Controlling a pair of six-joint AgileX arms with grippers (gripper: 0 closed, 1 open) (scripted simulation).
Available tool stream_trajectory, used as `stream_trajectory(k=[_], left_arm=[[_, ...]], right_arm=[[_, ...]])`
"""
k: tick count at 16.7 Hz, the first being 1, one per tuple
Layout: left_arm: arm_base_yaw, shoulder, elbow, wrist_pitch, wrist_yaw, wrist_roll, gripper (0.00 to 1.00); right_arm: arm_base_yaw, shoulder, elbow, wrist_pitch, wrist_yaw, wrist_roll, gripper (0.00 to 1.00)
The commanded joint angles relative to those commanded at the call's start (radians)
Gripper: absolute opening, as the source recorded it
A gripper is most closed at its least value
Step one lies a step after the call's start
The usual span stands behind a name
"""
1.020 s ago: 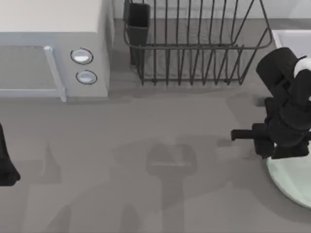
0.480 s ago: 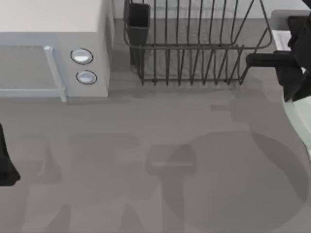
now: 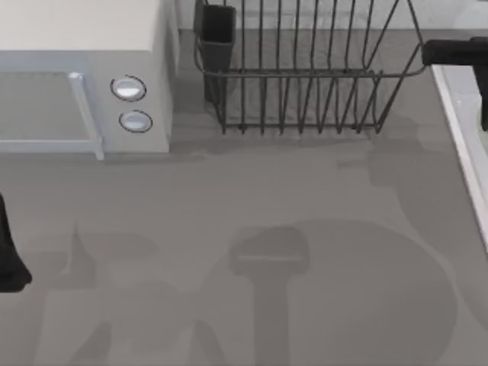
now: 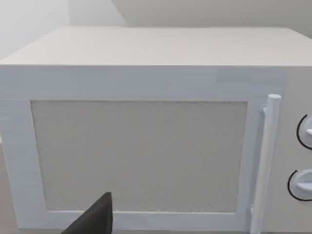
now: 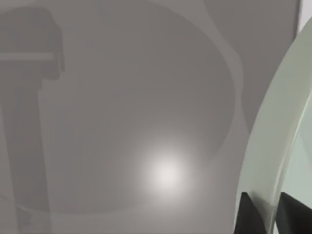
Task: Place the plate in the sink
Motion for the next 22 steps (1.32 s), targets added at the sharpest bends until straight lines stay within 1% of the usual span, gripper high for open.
stream_trajectory(k=[4,7,9,17,20,22], left_arm=[[0.000,0.000,0.000,0.000,0.000,0.000,1.00],[0.000,0.000,0.000,0.000,0.000,0.000,1.00],[0.000,0.000,0.000,0.000,0.000,0.000,1.00],[0.000,0.000,0.000,0.000,0.000,0.000,1.00],[0.000,0.000,0.000,0.000,0.000,0.000,1.00],[0.000,0.000,0.000,0.000,0.000,0.000,1.00]], right_arm=[[-0.002,0.016,0.011,-0.001,0.000,-0.006,0.00],[-0.050,0.116,0.111,-0.019,0.000,-0.053,0.00],[-0.102,0.235,0.230,-0.037,0.000,-0.104,0.00],[-0.360,0.840,0.834,-0.091,0.002,-0.360,0.00],[-0.429,0.965,0.958,-0.098,0.003,-0.428,0.00],[-0.448,0.995,0.988,-0.099,0.003,-0.447,0.00]])
